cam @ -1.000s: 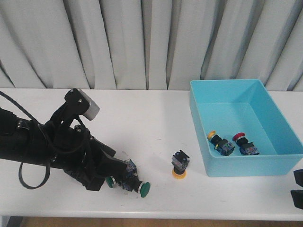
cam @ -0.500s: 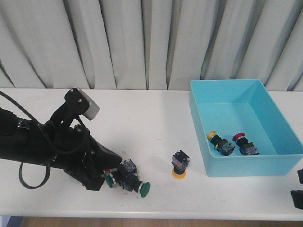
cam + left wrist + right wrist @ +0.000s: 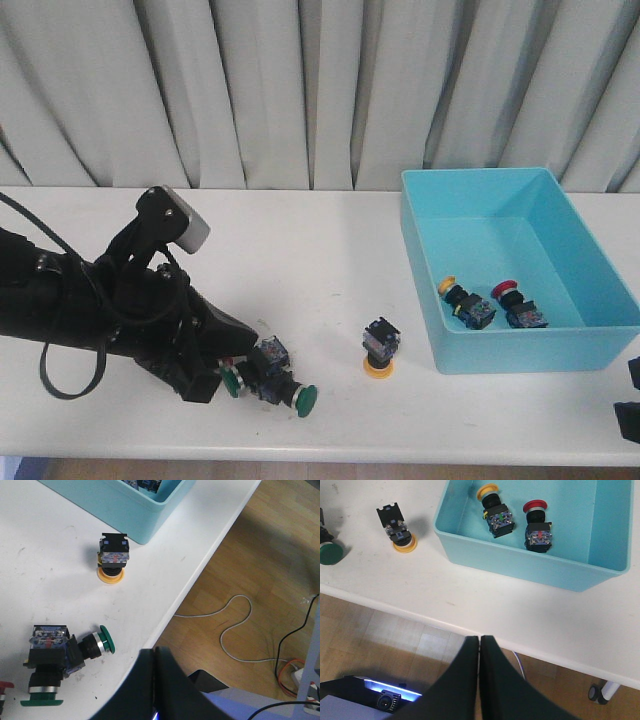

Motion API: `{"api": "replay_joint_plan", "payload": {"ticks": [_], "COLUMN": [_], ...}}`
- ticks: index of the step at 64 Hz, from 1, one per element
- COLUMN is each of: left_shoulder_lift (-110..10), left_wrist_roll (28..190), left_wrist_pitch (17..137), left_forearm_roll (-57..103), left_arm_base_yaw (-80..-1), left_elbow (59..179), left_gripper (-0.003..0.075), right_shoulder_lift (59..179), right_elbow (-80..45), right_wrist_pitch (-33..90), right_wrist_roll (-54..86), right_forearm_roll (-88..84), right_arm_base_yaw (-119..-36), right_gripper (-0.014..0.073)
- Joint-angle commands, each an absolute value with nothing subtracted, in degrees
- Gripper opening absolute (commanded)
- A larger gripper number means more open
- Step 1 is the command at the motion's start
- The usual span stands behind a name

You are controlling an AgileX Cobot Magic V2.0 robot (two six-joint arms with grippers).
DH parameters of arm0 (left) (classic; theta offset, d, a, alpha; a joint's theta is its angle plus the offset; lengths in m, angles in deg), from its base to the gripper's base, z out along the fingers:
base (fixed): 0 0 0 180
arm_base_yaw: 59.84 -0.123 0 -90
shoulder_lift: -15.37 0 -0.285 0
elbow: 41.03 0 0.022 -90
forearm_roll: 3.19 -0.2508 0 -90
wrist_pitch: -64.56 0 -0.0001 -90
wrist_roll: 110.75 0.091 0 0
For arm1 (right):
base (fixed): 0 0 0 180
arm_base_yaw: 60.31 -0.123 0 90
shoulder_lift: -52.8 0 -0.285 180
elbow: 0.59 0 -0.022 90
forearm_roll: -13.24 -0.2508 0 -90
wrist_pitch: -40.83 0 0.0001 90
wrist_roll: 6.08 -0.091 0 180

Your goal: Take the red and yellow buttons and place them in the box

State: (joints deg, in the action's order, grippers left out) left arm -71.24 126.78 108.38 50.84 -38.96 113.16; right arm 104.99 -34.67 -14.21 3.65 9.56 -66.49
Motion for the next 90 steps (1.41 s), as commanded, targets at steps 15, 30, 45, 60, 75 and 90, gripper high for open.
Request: {"api": "replay_joint_plan", "payload": {"ticks": [15,30,45,60,75,90], "left_shoulder_lift": [-66.0,-55.0,-40.3,-21.1,-1.0,9.3], "left_wrist_roll": [117.7,94.0,76.4,69.3,66.1,60.7], "left_wrist_pitch": [95.6,84.8,74.4,70.2,68.8,66.2], "left_forearm_roll": [43.0,14.7,-6.7,-7.5,-7.5,-7.6], "left_arm_base_yaw": [-38.7,-38.8,-39.4,-48.8,-52.8,-56.2], "left_elbow": [113.1,106.9,93.4,76.7,63.7,57.4], "left_gripper": [-0.0007,-0.0007,-0.0007,-0.0007,-0.0007,-0.0007], "right_shoulder_lift": [104.9,104.9,104.9,104.9,104.9,104.9], "right_elbow": [-33.3,-33.3,-33.3,-33.3,-33.3,-33.3], "right_wrist_pitch": [-11.8,-11.8,-11.8,-11.8,-11.8,-11.8], "right_wrist_roll": [3.8,3.8,3.8,3.8,3.8,3.8], "right_forearm_roll": [9.5,9.5,9.5,9.5,9.5,9.5], "right_arm_base_yaw": [-66.5,-66.5,-66.5,-66.5,-66.5,-66.5], "right_gripper": [-0.0007,-0.0007,-0.0007,-0.0007,-0.0007,-0.0007]}}
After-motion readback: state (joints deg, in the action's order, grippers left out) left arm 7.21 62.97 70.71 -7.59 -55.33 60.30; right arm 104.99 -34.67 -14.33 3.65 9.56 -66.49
